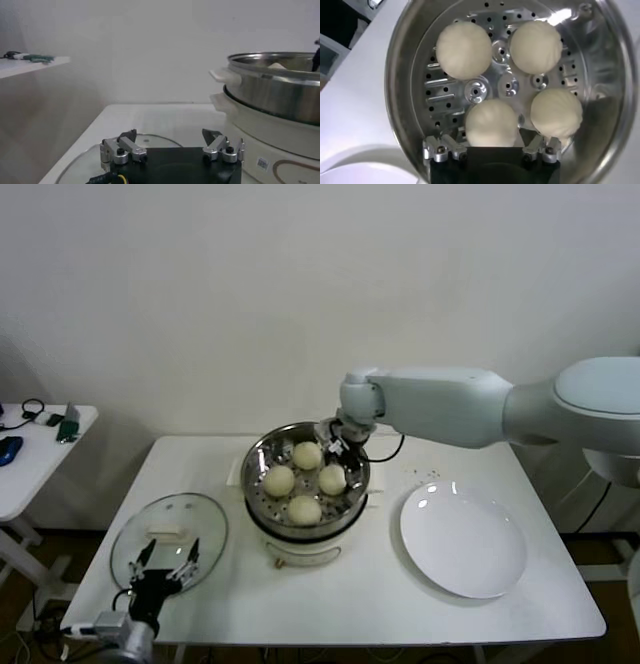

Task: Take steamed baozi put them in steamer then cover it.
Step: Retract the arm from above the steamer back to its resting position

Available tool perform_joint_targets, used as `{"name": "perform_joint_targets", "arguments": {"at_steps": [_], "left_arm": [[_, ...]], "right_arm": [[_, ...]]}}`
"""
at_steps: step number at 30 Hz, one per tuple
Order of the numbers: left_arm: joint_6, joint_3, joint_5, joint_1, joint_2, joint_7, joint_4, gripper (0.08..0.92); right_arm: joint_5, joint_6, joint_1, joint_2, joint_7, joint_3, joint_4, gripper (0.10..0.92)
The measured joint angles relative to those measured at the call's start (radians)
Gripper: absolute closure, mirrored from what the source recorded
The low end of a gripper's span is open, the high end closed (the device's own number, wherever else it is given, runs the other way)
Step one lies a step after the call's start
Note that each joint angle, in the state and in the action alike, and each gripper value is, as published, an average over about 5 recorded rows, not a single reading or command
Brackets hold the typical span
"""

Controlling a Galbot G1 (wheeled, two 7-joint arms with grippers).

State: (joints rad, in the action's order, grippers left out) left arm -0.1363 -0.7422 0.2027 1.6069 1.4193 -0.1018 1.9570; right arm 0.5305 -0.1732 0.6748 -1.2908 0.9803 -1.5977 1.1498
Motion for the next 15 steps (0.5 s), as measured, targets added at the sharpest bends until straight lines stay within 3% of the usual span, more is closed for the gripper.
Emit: {"name": "perform_joint_targets", "arguments": {"at_steps": [9,15], "left_arm": [[-0.024,0.008,0.026,-0.004,-0.007,0.014,0.020,0.177],[-0.036,0.016,0.035,-0.016,-0.018,0.039,0.026,0.177]], "right_arm": [[0.179,0.009,0.092,0.085,0.032,0.036,-0.002,0.202],[0.271,-0.036,0.059,0.206,-0.120,0.178,0.013,0.203]]}}
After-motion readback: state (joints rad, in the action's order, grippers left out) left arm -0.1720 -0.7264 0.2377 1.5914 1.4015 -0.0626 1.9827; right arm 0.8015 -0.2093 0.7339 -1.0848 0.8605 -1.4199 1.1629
